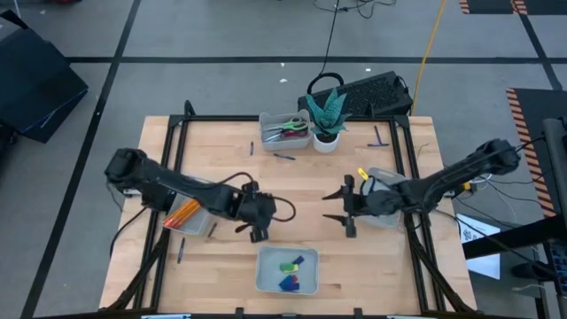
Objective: Sort crayons/erasers/pens/pencils in bins
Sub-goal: Put the green eraser into the bottom gray bin
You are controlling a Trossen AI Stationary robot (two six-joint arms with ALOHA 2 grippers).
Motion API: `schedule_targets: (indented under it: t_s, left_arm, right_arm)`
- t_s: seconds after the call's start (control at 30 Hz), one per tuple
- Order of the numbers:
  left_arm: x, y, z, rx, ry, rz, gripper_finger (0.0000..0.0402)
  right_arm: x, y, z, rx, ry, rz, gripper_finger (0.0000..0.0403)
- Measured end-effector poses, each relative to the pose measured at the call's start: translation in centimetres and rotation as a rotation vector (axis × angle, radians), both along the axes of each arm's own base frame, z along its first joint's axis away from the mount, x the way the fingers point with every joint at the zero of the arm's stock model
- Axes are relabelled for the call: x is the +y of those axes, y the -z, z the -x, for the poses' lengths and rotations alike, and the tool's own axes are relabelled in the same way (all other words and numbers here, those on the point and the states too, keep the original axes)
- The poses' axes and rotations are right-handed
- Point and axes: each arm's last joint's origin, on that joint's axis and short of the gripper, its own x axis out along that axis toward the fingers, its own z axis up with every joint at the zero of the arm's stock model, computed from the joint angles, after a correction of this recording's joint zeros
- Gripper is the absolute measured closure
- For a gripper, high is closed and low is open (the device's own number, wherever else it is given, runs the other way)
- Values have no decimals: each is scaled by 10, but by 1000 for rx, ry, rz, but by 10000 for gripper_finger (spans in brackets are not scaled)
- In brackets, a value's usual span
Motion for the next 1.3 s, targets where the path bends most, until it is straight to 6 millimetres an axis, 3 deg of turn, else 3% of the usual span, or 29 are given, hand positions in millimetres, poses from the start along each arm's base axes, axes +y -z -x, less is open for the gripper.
schedule_targets:
  t_s: [0.27, 0.5, 0.8, 1.0, 1.13, 1.3]
  left_arm:
    - [31, 66, 13, -32, -71, 34, 179]
    - [35, 91, 22, -127, -45, 73, 182]
    - [36, 112, 28, -96, -74, 57, 234]
    - [36, 124, 27, -60, -72, 39, 315]
    - [35, 123, 28, -53, -61, 29, 358]
    - [31, 105, 32, -93, -38, 10, 354]
  right_arm:
    - [-12, 0, -5, -5, 40, 30, 172]
    - [-13, 0, -5, -4, 37, 49, 172]
    - [-13, -1, -5, -9, 37, 47, 172]
    - [-13, -1, -5, -11, 39, 42, 172]
    - [-13, -1, -5, -10, 34, 54, 172]
    - [-14, -4, -1, -14, 28, 68, 172]
